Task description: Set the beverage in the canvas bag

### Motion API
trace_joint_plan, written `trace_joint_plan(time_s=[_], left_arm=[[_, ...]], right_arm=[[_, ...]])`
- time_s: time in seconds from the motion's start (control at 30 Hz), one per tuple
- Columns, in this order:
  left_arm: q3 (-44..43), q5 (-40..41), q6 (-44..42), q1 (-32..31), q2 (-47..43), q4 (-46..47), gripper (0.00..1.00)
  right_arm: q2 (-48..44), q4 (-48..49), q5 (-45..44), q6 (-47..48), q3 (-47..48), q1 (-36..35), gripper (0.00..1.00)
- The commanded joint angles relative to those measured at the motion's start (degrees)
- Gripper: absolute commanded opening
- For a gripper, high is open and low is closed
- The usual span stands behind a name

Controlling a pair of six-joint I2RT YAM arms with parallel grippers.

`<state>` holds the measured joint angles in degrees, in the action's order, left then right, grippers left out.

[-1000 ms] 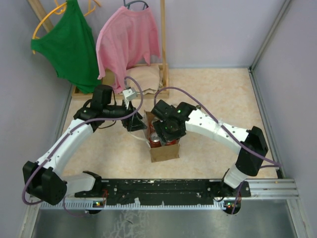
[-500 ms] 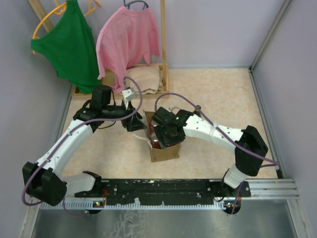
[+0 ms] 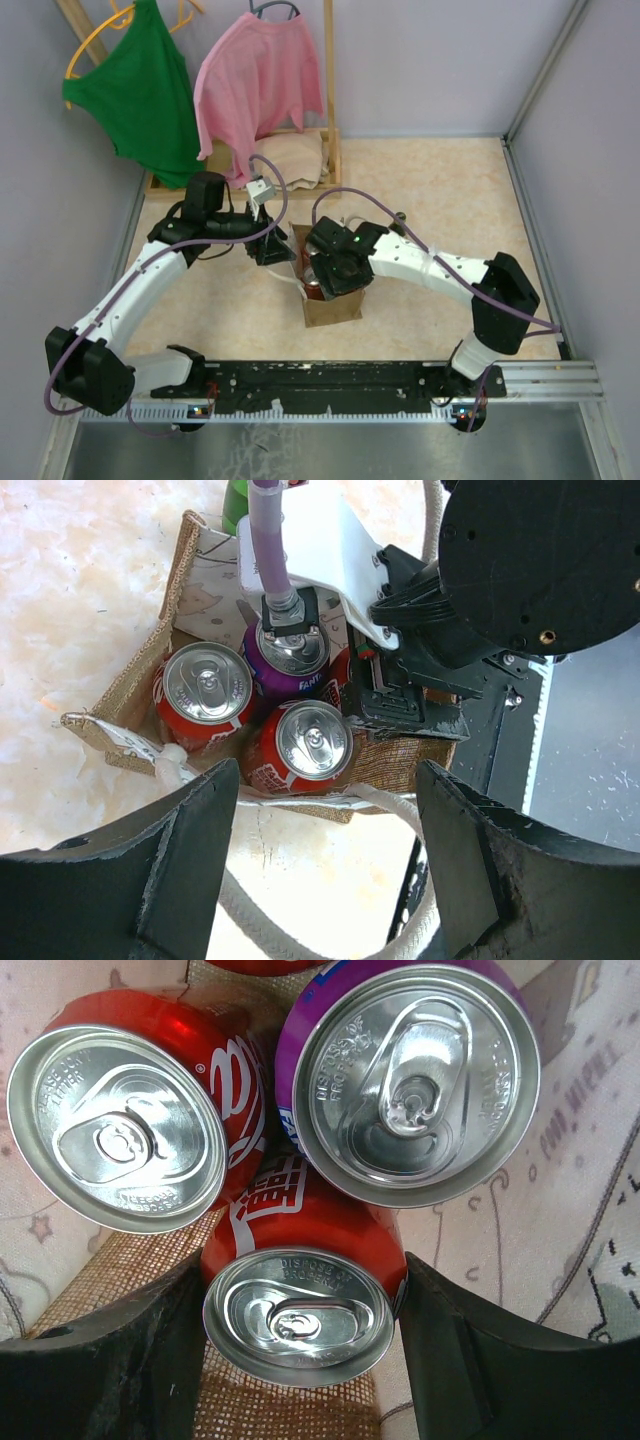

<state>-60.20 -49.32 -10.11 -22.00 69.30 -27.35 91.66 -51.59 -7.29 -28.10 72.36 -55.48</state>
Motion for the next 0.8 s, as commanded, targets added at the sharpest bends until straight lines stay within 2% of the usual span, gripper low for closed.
trace_joint_plan(time_s=[0.0,0.27,0.57,0.77], left_arm=[[0.4,-1.7,-1.0,0.4,-0.7,0.5,0.77],[0.4,-2.0,-1.1,0.5,-0.2,0.8,0.77],[0.7,-1.9,-1.2,0.5,-0.2,0.7,0.77],[0.7,-2.0,-1.2,0.5,0.2,0.9,0.77]], right_arm=[[-1.2,2.1,-0.5,1.4,2.0,-0.6,0.55],[-2.0,0.7,-0.4,3.5,4.5,-0.6,0.72],[-2.8,-1.6,-2.1,3.6,8.2,-0.6,0.75],[-3.8,-2.1,-6.5,3.4,15.3,-0.6,0.75]])
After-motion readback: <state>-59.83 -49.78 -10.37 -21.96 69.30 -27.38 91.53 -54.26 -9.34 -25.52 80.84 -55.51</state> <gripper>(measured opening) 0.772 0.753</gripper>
